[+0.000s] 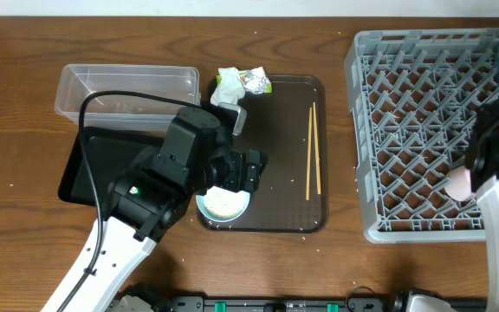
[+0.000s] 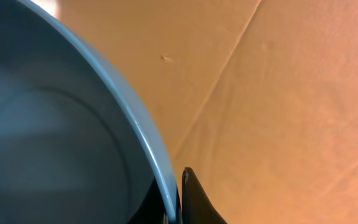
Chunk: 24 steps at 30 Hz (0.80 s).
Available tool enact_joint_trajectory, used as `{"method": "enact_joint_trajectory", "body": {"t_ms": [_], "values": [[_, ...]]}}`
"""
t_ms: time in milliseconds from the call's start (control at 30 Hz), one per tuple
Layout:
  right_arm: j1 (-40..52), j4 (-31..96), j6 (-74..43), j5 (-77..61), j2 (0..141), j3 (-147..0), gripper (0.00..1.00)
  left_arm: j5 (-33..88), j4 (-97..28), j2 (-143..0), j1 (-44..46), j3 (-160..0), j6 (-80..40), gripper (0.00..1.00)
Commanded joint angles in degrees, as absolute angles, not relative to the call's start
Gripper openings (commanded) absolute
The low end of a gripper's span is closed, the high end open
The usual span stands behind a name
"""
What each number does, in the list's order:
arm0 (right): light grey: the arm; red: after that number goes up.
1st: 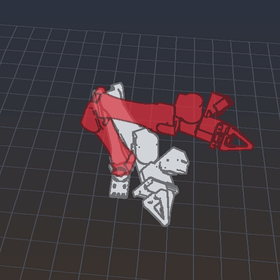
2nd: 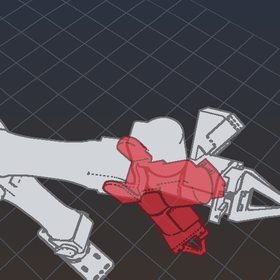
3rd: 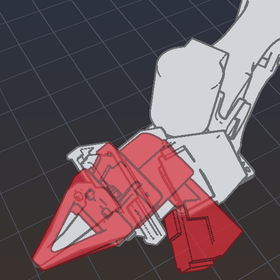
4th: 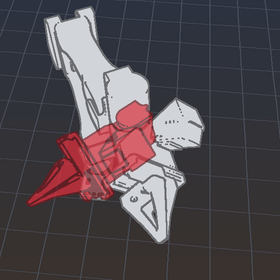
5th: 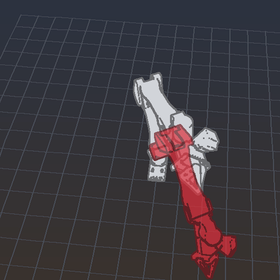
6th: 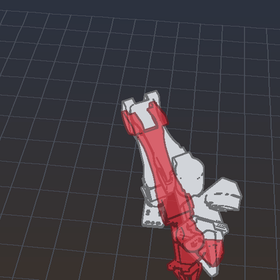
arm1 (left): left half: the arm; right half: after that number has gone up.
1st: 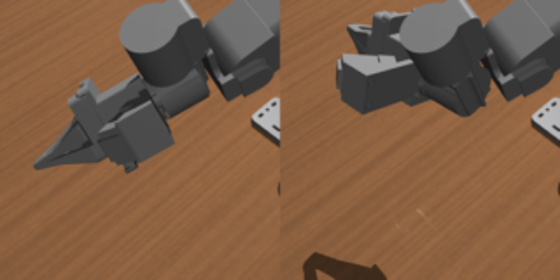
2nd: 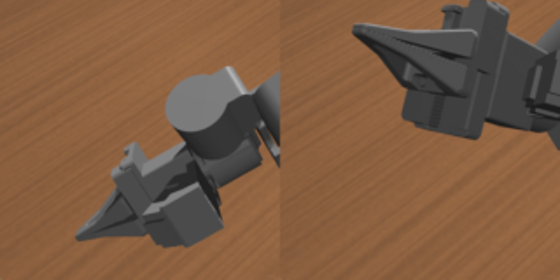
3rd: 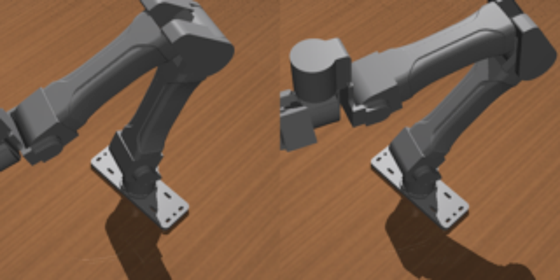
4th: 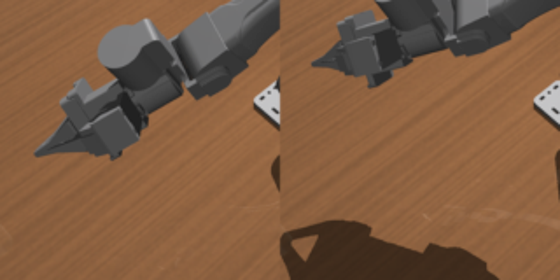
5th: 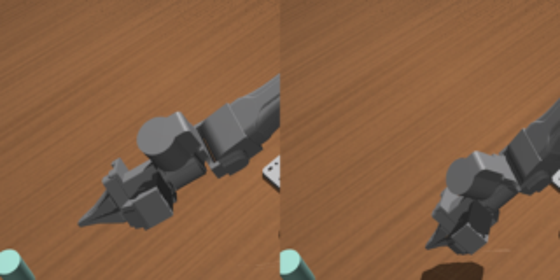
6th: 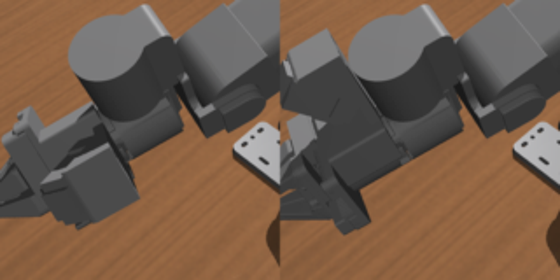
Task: Sort waste into correct bins and load items into the dishwasher rack
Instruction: 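Carry the teal plate with the right gripper into the dish rack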
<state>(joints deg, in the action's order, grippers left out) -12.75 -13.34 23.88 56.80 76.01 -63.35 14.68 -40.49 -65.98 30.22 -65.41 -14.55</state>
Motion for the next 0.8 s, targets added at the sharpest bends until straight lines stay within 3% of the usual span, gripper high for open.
{"method": "enact_joint_trajectory", "body": {"t_ms": [0, 267, 500, 767], "values": [[-15.09, -16.64, 37.08, 55.33, 79.07, -63.99, 0.01, 14.35, -40.45, -65.36, 29.98, -66.46, -13.96, 0.9], [-17.93, -20.62, 43.42, 48.8, 87.35, -63.99, 0.01, 14.37, -42.28, -65.36, 29.98, -66.46, -13.98, 0.91], [-17.41, -30.44, 57.95, 48.21, 95.83, -63.99, 0.01, 14.39, -44.12, -65.36, 29.98, -66.46, -13.98, 0.91], [-12.93, -31.9, 61.21, 49.47, 101.25, -63.99, 0.01, 14.37, -44.12, -65.39, 29.98, -66.46, -14.0, 0.91]]}}
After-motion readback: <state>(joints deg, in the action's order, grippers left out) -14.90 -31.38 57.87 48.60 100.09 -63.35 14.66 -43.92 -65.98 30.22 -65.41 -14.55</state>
